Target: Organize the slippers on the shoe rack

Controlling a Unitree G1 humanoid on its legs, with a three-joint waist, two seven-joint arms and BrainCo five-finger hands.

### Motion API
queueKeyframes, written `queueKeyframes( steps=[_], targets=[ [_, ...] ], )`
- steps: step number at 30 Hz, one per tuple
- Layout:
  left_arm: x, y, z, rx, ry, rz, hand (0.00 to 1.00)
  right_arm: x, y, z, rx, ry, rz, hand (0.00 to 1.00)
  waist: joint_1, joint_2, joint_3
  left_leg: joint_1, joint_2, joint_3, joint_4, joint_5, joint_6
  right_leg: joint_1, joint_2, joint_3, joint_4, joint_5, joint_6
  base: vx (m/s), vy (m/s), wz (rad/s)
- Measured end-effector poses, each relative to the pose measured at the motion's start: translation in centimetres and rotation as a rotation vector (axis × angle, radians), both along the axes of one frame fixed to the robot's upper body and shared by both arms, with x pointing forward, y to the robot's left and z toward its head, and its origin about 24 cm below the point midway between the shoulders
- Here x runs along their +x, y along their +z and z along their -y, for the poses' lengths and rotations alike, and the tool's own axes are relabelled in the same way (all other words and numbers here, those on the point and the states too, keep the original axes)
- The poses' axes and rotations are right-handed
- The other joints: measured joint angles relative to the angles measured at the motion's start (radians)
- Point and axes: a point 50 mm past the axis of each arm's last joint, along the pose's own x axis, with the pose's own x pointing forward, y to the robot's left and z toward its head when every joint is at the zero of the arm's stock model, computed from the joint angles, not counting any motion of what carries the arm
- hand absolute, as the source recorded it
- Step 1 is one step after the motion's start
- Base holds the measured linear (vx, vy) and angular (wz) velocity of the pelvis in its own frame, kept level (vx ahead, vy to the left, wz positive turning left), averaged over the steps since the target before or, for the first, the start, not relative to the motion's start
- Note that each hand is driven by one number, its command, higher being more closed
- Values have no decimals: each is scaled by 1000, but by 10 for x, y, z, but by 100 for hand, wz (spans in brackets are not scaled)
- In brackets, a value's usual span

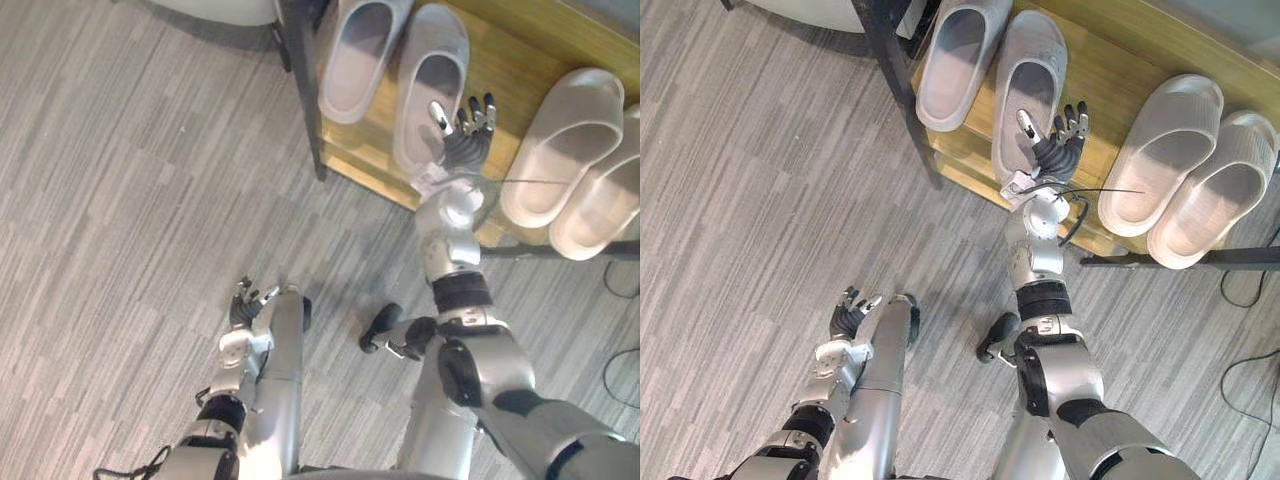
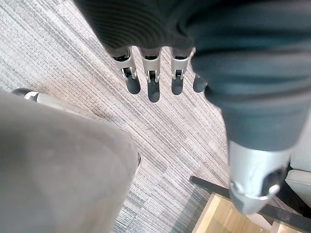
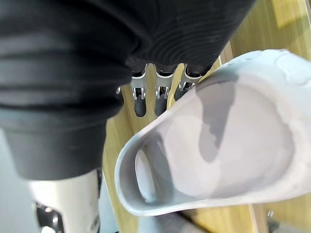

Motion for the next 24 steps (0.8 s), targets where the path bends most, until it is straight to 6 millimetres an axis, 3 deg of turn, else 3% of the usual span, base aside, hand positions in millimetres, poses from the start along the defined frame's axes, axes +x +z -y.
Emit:
queueKeyframes(
  steps=[14, 24],
  targets=[
    [1, 0, 9, -10, 5, -8, 0, 7, 11, -3, 259, 68, 38, 0, 26, 9, -10, -14, -13, -30, -18, 22, -19, 0, -7, -28, 6, -13, -4, -2, 11, 6],
    [1, -1, 9, -11, 12, -14, 0, 8, 12, 4, 266, 45, 30, 0, 26, 9, -10, -6, -5, -30, -17, 27, -21, 6, -2, -30, 2, -6, -16, 1, 20, -2]
  ],
)
